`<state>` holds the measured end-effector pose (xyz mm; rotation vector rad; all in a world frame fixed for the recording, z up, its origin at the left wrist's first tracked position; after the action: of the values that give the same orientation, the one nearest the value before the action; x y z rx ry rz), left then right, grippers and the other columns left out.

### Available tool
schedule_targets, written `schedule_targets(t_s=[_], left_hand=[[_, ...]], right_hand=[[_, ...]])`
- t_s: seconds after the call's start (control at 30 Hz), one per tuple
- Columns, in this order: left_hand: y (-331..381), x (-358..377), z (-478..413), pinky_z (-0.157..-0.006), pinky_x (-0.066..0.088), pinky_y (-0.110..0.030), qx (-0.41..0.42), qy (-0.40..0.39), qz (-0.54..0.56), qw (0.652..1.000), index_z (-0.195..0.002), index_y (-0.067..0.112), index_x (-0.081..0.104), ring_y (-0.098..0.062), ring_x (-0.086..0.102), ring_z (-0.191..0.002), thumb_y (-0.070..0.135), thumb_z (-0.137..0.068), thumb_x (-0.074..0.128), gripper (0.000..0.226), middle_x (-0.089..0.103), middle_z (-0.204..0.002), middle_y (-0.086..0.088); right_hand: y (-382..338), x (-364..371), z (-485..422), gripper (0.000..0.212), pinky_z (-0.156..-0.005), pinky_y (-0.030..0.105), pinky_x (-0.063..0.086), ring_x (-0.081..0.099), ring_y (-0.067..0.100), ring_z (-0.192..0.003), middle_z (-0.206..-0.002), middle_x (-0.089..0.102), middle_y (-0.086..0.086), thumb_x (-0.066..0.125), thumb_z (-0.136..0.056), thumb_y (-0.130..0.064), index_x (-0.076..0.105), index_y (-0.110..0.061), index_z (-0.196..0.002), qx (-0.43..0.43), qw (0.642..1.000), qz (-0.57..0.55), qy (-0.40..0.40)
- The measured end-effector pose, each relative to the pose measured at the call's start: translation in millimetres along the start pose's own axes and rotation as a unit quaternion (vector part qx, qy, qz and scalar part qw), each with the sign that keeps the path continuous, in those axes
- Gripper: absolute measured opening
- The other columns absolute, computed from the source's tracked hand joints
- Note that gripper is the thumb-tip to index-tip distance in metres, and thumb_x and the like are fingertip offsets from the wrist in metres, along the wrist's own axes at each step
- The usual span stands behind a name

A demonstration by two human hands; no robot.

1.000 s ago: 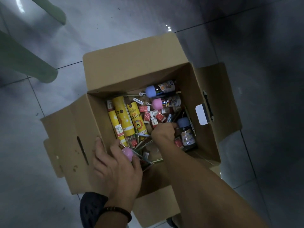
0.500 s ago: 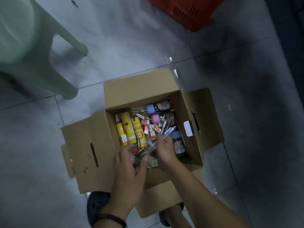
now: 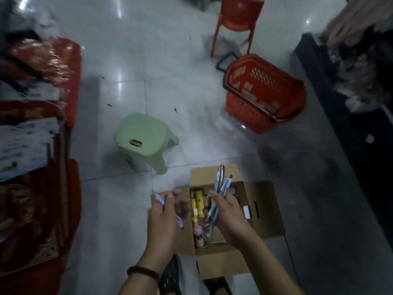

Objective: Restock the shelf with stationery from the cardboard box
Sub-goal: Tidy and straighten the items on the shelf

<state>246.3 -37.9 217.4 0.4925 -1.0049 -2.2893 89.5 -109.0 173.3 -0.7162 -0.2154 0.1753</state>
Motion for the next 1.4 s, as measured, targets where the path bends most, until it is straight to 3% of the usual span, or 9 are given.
schedule_targets(t_s=[0.13,0.3,0.57,0.73,0.93,1.1,1.17,1.23,1.4], left_hand=[[60.7,-39.0,67.1,-0.096,0.061,-0.048,-0.052,-0.071,0.034,0.996,-0.127,0.02,0.068,-0.022,0.078,-0.103,0.033,-0.113,0.046,0.029,0.08,-0.115,-0.002],[105.9,-92.4,161.7,-0.089,0.058,-0.049,-0.056,-0.103,0.155,0.981,-0.126,0.017,0.076,-0.034,0.072,-0.1,0.037,-0.113,0.044,0.04,0.075,-0.121,-0.022],[106.0,-213.6,270.2,-0.054,0.053,-0.035,0.028,0.06,0.311,0.948,-0.124,0.003,0.07,-0.029,0.067,-0.068,0.032,-0.107,0.054,0.037,0.074,-0.105,-0.028],[90.3,-305.9,330.3,-0.076,0.055,-0.047,0.077,0.169,0.351,0.918,-0.121,0.013,0.077,-0.039,0.072,-0.093,0.033,-0.113,0.046,0.038,0.077,-0.116,-0.021],[52.2,-449.2,402.5,-0.087,0.052,-0.056,0.081,0.295,0.467,0.83,-0.11,-0.001,0.072,-0.043,0.071,-0.09,0.033,-0.115,0.038,0.048,0.077,-0.104,-0.028],[-4.6,-578.3,468.8,-0.085,0.059,-0.058,0.151,0.417,0.594,0.671,-0.101,0.006,0.051,-0.036,0.072,-0.085,0.02,-0.115,0.039,0.023,0.071,-0.094,-0.017],[-24.8,-615.4,491.5,-0.064,0.058,-0.041,0.156,0.436,0.562,0.685,-0.102,0.011,0.049,-0.021,0.059,-0.058,0.02,-0.113,0.045,0.015,0.06,-0.077,-0.006],[-35.0,-633.4,506.8,-0.052,0.045,-0.031,0.158,0.423,0.478,0.754,-0.102,0.015,0.051,-0.013,0.043,-0.049,0.023,-0.112,0.049,0.013,0.05,-0.068,-0.001],[-21.0,-660.8,539.1,-0.055,0.053,-0.045,0.254,0.438,0.267,0.82,-0.099,0.027,0.073,-0.02,0.055,-0.057,0.042,-0.107,0.059,0.022,0.059,-0.067,-0.008]], right_hand=[[-68.8,43.0,94.5,0.026,-0.068,0.038,0.051,0.059,0.018,-0.071,-0.078,0.059,0.003,0.048,-0.113,-0.034,0.064,-0.013,-0.11,-0.054,0.974,0.172,-0.141],[-107.1,115.1,196.4,0.015,-0.064,0.031,0.05,0.058,0.012,-0.069,-0.089,0.06,0.004,0.048,-0.112,-0.036,0.054,-0.024,-0.119,-0.118,0.899,0.318,-0.278],[-101.0,233.1,314.0,0.027,-0.064,0.039,0.054,0.065,0.021,-0.063,-0.072,0.07,0.006,0.045,-0.112,-0.033,0.06,-0.029,-0.134,-0.136,0.791,0.419,-0.425],[-65.2,314.5,399.0,0.024,-0.069,0.04,0.065,0.073,0.026,-0.072,-0.092,0.073,0.016,0.048,-0.113,-0.025,0.069,-0.018,-0.103,-0.099,0.759,0.421,-0.487],[15.6,413.8,490.2,0.027,-0.053,0.032,0.047,0.061,0.022,-0.063,-0.077,0.064,0.007,0.044,-0.113,-0.028,0.067,-0.02,-0.101,-0.123,0.676,0.513,-0.514],[84.5,480.6,556.7,0.025,-0.054,0.033,0.042,0.056,0.019,-0.059,-0.074,0.059,0.008,0.047,-0.109,-0.017,0.064,-0.008,-0.093,-0.14,0.643,0.536,-0.528],[101.0,507.4,585.2,0.026,-0.055,0.029,0.045,0.058,0.017,-0.063,-0.077,0.058,0.008,0.048,-0.112,-0.017,0.067,-0.001,-0.103,-0.118,0.691,0.473,-0.534],[114.1,537.5,617.2,0.026,-0.061,0.029,0.054,0.064,0.018,-0.071,-0.08,0.062,0.01,0.05,-0.112,-0.017,0.069,0.001,-0.111,-0.122,0.713,0.424,-0.545],[138.6,613.7,682.2,0.024,-0.096,0.046,0.062,0.073,0.025,-0.1,-0.102,0.073,0.019,0.055,-0.11,-0.015,0.077,-0.006,-0.108,-0.158,0.748,0.342,-0.546]])
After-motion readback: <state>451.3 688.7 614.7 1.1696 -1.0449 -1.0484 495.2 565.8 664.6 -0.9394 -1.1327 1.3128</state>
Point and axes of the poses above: each hand's wrist, its own z-axis away from the middle knuckle, its own x-axis out of the palm, y = z × x, the point moved 4 cm from there along -z, towards the middle knuckle
